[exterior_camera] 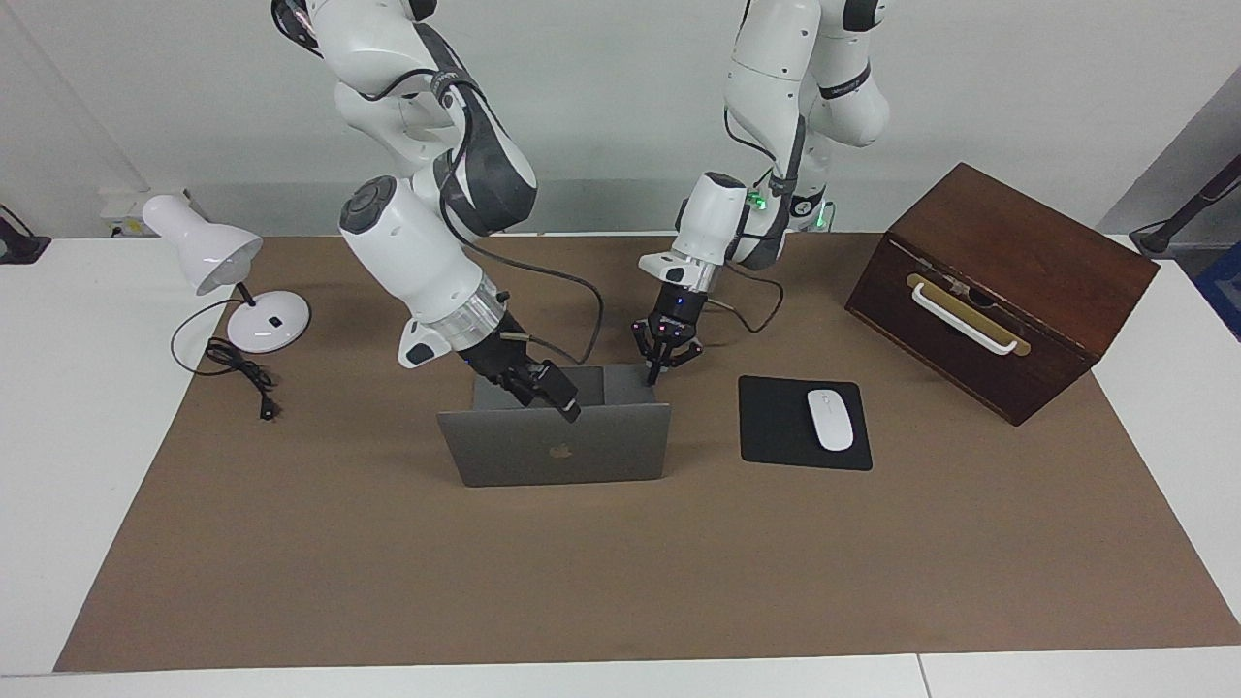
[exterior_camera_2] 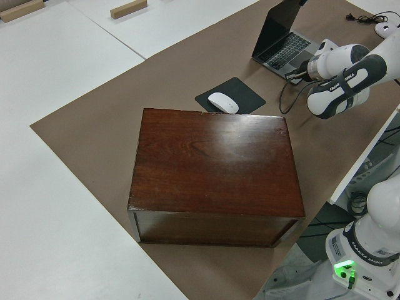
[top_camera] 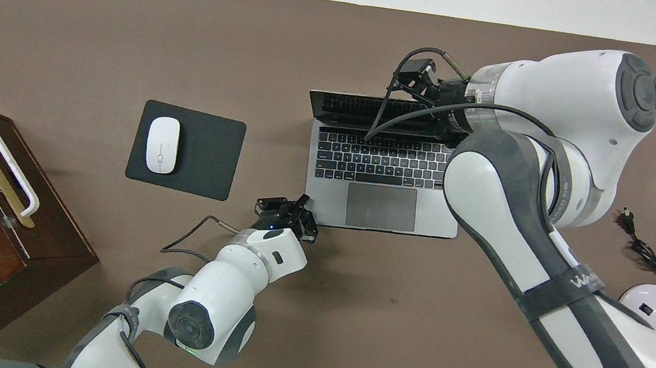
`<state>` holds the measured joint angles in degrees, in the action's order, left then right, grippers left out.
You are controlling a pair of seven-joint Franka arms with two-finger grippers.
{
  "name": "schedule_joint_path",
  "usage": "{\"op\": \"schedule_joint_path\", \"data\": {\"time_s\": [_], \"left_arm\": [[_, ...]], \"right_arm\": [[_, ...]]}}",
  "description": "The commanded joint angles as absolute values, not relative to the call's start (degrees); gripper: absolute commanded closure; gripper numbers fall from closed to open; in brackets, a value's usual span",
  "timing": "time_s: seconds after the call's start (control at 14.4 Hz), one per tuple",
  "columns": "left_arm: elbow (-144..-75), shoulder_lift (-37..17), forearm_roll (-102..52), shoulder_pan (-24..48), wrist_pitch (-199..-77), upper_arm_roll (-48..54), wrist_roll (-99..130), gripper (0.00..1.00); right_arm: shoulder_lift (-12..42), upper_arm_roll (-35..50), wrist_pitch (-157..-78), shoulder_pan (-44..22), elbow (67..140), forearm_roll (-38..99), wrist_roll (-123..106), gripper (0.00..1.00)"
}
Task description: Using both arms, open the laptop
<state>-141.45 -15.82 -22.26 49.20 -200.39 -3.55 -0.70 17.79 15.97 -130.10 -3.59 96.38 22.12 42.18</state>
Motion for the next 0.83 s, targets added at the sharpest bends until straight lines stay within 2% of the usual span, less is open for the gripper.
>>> {"op": "schedule_joint_path", "data": {"time_s": [0.0,0.28,0.76], "left_arm": [[-140.9,-14.1,-26.8,50.2,-200.6,-3.8,-1.1,1.0],[-141.2,-10.9,-29.9,50.4,-198.5,-3.8,-1.1,1.0],[-140.9,0.3,-30.4,45.5,-179.6,-4.6,-1.6,1.0]], "right_arm": [[14.0,16.3,-128.3,-2.7,100.0,20.4,44.3,0.0],[9.7,16.3,-123.2,-1.1,102.5,20.0,43.2,0.0],[3.2,16.2,-109.3,5.2,102.4,13.8,29.2,0.0]]}}
